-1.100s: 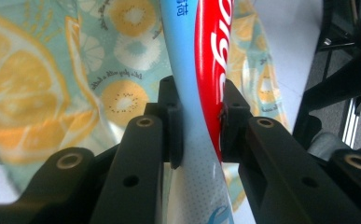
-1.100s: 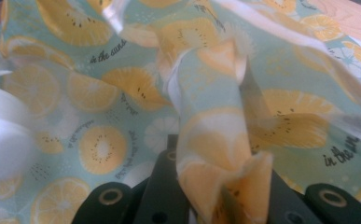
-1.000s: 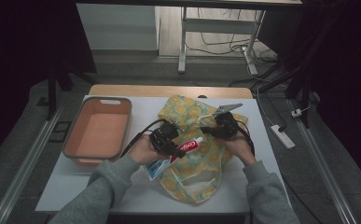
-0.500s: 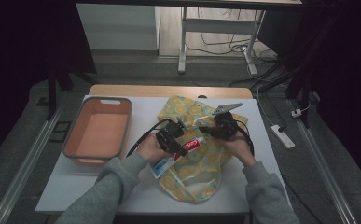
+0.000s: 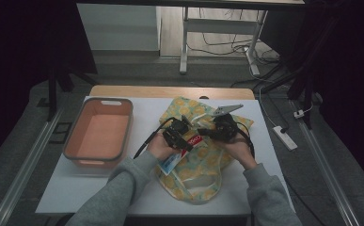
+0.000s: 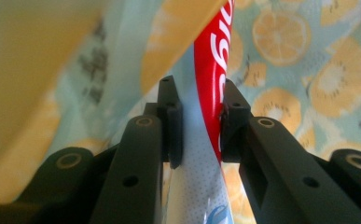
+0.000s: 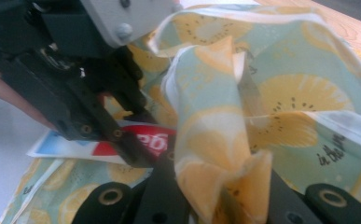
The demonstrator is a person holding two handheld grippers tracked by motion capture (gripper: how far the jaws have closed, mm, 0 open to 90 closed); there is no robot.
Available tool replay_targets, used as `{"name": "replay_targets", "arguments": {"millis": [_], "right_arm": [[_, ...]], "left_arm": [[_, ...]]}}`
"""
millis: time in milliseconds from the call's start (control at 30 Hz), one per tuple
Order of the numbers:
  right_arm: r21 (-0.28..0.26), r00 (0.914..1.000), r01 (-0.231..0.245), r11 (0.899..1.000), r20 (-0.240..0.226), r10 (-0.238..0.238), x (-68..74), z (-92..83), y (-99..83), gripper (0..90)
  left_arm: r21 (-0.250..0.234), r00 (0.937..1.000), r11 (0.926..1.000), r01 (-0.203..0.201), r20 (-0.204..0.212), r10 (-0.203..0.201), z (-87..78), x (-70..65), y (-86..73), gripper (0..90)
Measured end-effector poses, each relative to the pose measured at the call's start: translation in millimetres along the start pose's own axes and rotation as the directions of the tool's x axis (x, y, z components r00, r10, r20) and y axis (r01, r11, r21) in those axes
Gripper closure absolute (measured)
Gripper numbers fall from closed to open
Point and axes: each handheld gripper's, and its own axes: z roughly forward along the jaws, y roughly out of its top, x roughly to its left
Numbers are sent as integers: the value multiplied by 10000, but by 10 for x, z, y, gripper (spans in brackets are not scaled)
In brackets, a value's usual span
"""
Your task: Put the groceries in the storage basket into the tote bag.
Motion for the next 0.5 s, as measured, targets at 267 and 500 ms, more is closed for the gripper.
{"name": "replay_targets", "arguments": {"millis": [267, 500], "right_arm": [[89, 10000, -82, 9999, -35, 82, -2, 16, -13, 893], [140, 9999, -102, 9998, -77, 103, -1, 27, -15, 893]], "left_arm": [[-839, 9984, 9954, 457, 375, -427, 45, -21, 58, 743], [-1632, 9941, 9811, 1040, 465, -977, 161, 4, 101, 742]]}}
